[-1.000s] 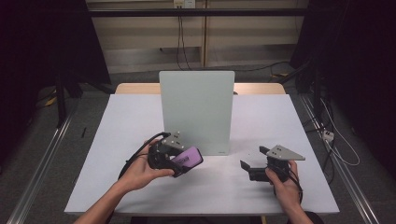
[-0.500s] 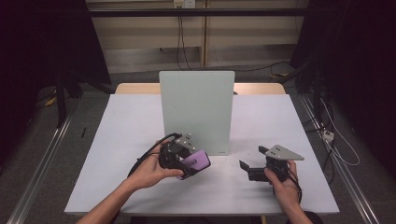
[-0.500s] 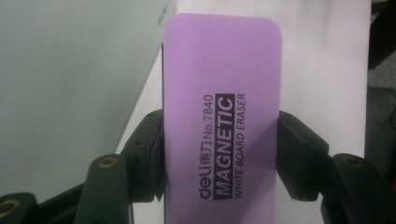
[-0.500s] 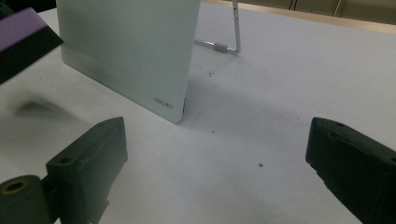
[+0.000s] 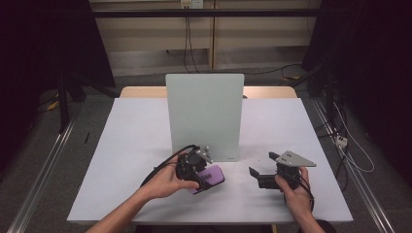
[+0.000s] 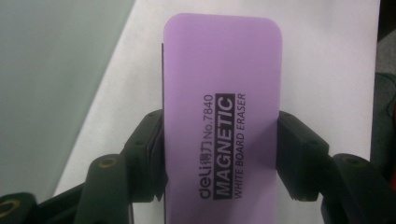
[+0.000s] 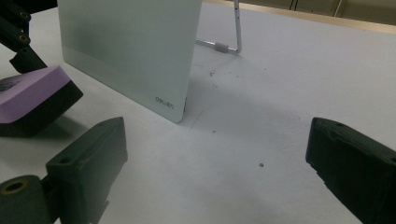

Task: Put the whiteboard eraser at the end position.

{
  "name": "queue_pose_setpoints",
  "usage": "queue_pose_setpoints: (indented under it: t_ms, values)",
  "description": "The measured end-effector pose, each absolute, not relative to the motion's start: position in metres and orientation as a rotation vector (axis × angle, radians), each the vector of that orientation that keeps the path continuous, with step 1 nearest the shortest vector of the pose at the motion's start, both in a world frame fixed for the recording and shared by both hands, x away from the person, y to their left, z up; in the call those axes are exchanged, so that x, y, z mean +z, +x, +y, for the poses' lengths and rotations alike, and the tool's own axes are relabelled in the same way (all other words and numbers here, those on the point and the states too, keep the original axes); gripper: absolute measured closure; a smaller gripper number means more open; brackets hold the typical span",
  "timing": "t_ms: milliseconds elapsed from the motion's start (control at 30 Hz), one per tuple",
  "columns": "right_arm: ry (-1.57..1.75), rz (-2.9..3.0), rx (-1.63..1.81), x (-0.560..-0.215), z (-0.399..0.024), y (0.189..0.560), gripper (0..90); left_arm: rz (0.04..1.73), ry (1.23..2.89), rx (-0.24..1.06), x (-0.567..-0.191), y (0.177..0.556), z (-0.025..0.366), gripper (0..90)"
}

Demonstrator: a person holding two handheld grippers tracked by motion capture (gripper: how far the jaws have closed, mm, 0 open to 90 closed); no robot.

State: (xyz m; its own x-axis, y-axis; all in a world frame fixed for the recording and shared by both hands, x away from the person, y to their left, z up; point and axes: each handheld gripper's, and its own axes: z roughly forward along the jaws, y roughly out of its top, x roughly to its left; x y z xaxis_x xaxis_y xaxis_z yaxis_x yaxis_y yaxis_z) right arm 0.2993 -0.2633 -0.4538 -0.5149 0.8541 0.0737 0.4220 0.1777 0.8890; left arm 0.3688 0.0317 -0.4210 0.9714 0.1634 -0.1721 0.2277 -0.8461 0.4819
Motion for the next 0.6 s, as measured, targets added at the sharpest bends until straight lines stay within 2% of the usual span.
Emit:
queue_pose_setpoints:
  t_ms: [600]
  values:
    - [1.197, 2.016, 1.297, -0.454, -0.263, 0.299, 5.6, 0.268, 2.607, -0.149, -0.434, 0.367, 0.022, 40.4]
